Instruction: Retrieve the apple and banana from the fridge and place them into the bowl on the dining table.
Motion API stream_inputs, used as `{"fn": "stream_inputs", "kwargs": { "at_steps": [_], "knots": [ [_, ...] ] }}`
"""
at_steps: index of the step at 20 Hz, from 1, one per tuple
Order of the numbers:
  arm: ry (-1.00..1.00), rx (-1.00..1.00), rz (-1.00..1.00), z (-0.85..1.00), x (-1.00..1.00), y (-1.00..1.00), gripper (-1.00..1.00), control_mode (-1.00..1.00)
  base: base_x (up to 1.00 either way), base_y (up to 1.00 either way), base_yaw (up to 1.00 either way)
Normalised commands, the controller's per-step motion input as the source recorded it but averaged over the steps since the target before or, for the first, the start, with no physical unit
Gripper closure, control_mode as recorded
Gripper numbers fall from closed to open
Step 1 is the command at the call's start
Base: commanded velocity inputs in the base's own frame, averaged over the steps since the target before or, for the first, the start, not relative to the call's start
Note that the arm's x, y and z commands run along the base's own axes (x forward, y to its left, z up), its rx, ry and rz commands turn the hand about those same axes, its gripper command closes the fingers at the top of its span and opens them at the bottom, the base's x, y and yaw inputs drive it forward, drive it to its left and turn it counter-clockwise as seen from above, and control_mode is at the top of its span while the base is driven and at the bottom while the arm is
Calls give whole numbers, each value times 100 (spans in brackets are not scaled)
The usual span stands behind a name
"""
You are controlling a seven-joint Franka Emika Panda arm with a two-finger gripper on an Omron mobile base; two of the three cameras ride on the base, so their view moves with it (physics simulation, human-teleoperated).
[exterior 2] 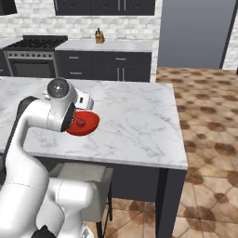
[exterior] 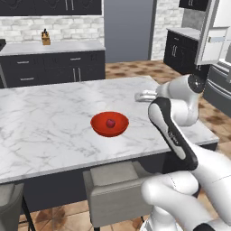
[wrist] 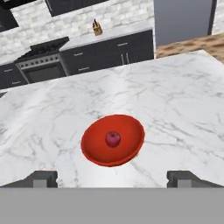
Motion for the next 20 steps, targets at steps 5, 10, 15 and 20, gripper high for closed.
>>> {"fn": "stream_inputs", "kwargs": {
  "at_steps": [5, 10, 15, 20],
  "knots": [
    [0, 0, 12, 12, -100, 0, -100, -100, 0, 0, 0],
    [1, 0, 0, 15, -100, -14, -100, -100, 0, 0, 0],
    [4, 0, -5, 1, -100, -11, -100, -100, 0, 0, 0],
    [0, 0, -6, 0, -83, -8, -100, -100, 0, 0, 0]
  ]
}}
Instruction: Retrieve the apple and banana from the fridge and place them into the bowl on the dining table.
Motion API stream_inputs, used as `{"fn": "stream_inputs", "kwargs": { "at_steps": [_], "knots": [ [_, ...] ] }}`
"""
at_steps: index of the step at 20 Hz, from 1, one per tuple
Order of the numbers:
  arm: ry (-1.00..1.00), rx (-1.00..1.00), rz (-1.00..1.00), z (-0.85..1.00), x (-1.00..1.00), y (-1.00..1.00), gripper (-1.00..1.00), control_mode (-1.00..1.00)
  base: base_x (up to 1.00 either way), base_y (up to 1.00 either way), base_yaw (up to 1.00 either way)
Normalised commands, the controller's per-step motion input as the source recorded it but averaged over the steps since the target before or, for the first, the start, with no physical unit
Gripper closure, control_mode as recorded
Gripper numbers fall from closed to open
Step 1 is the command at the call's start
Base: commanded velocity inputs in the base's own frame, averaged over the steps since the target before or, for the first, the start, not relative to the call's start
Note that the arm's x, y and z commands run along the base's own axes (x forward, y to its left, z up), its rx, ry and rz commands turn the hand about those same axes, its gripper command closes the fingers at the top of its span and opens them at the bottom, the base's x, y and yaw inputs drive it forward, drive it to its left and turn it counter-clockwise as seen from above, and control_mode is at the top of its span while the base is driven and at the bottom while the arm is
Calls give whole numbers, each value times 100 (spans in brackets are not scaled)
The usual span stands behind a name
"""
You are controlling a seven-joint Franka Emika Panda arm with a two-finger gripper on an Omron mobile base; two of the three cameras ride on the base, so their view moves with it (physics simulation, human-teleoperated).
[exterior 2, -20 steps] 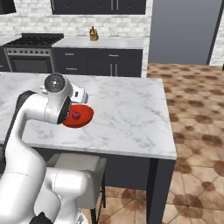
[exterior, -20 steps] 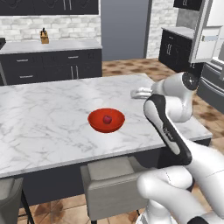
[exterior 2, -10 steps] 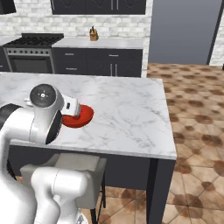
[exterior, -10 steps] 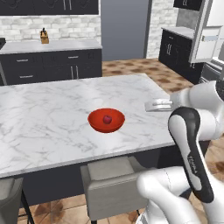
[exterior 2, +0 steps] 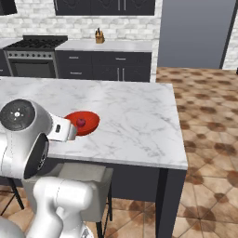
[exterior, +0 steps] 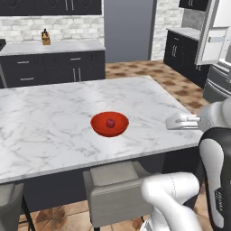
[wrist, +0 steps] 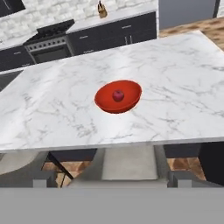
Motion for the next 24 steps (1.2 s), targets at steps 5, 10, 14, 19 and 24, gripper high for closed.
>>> {"fn": "stream_inputs", "kwargs": {
  "at_steps": [5, 10, 14, 19, 24],
  "knots": [
    [1, 0, -2, 0, -29, -4, -100, 100, -41, -14, -4],
    [0, 0, 0, 0, 0, 0, -100, 100, -49, -88, -12],
    [0, 0, 0, 0, 0, 0, -100, 100, -28, -100, -23],
    [0, 0, 0, 0, 0, 0, -100, 100, -20, -100, -25],
    [0, 0, 0, 0, 0, 0, -100, 100, 2, -100, -21]
  ]
}}
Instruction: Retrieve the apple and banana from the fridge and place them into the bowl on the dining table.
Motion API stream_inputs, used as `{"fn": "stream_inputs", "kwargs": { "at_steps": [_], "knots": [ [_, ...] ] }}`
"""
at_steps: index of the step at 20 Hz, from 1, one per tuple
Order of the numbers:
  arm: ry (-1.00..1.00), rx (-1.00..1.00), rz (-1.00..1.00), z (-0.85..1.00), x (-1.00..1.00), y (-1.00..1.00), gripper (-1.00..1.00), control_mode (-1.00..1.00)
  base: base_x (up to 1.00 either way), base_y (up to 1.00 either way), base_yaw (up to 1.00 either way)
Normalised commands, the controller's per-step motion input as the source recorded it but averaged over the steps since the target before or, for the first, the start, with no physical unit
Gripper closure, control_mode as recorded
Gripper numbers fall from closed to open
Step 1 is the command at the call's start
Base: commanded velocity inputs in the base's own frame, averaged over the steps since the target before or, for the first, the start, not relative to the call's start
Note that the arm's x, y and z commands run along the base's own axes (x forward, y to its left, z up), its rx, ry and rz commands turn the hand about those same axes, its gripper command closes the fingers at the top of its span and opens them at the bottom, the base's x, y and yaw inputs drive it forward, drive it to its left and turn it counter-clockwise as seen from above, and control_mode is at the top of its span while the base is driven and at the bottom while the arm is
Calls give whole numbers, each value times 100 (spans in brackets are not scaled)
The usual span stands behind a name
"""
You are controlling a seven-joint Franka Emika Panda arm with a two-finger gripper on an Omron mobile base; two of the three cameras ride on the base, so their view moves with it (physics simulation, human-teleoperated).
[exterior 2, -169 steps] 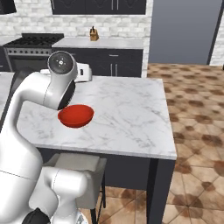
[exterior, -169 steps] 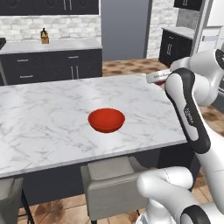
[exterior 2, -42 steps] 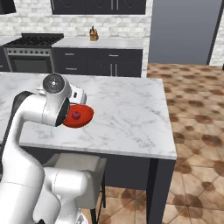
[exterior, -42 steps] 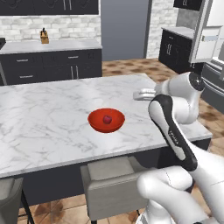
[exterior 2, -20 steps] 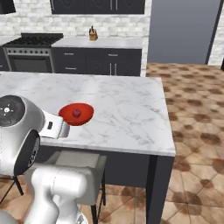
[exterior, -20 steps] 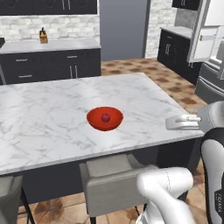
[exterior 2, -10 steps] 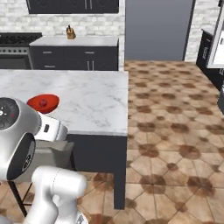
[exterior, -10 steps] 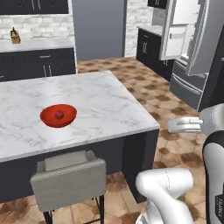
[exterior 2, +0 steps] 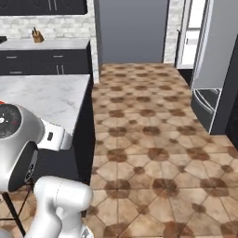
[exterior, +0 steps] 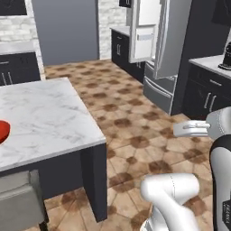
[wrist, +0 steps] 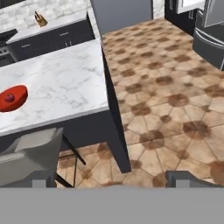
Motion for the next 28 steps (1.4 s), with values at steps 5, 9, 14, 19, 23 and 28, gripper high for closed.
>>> {"fn": "stream_inputs", "kwargs": {
  "at_steps": [5, 9, 14, 19, 23, 28],
  "knots": [
    [0, 0, 0, 0, 0, 0, -100, 100, 18, -100, -12],
    [0, 0, 0, 0, 0, 0, -100, 100, 35, -100, -8],
    [0, 0, 0, 0, 0, 0, -100, 100, 90, -19, 0],
    [0, 0, 0, 0, 0, 0, -100, 100, 100, 32, -1],
    [0, 0, 0, 0, 0, 0, -100, 100, 100, 36, -2],
    [0, 0, 0, 0, 0, 0, -100, 100, 100, 6, -15]
  ]
}}
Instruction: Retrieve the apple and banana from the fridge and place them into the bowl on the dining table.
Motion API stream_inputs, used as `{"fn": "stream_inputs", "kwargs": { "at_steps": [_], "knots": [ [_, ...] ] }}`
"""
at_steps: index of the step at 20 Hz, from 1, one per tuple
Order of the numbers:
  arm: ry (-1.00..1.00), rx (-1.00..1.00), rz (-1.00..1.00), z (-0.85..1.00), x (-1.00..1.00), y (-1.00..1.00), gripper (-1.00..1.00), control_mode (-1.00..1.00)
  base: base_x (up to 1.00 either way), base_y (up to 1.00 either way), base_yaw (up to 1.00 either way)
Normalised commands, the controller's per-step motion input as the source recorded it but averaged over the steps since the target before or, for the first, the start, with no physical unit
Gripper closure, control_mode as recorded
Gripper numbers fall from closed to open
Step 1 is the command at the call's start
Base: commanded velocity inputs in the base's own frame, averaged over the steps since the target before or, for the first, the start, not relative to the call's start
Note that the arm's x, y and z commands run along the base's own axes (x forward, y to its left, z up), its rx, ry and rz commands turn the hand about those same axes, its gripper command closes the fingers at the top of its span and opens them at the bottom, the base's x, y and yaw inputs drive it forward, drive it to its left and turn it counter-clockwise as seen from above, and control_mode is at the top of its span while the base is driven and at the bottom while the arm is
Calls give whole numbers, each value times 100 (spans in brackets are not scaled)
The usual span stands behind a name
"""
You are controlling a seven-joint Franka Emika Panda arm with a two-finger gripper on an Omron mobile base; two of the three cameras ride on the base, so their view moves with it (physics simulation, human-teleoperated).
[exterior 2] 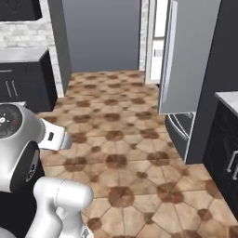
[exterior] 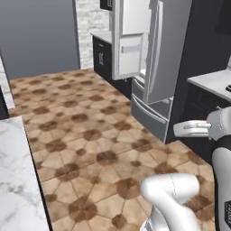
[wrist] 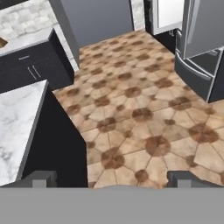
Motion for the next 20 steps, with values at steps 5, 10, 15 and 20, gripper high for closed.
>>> {"fn": "stream_inputs", "kwargs": {
  "at_steps": [5, 10, 15, 20],
  "knots": [
    [0, 0, 0, 0, 0, 0, -100, 100, 100, 29, -17],
    [0, 0, 0, 0, 0, 0, -100, 100, 100, 46, -6],
    [0, 0, 0, 0, 0, 0, -100, 100, 100, 10, -23],
    [0, 0, 0, 0, 0, 0, -100, 100, 77, 0, -46]
  ]
}}
